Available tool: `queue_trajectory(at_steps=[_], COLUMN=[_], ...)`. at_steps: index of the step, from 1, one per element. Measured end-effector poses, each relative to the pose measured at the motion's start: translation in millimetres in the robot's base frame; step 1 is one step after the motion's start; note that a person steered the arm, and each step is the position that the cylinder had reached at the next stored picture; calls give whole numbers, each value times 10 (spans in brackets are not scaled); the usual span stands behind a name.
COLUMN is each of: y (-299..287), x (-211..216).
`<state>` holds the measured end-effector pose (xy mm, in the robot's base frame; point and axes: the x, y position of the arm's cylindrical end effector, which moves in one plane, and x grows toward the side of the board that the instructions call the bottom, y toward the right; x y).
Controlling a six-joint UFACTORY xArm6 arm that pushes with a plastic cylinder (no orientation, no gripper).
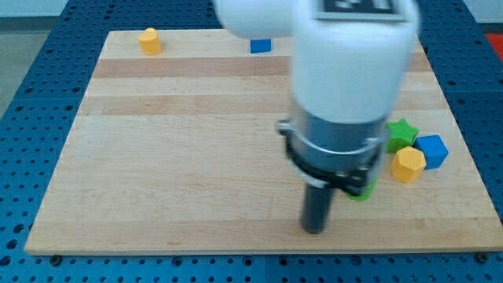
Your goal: Move the blue cube to the top right corner of the board
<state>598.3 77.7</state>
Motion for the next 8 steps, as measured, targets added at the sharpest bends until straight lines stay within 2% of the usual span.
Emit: queue_trajectory(at_steps=[2,5,7,8], y=[985,1416,1448,1548], x=[-41,-514,-823,-848])
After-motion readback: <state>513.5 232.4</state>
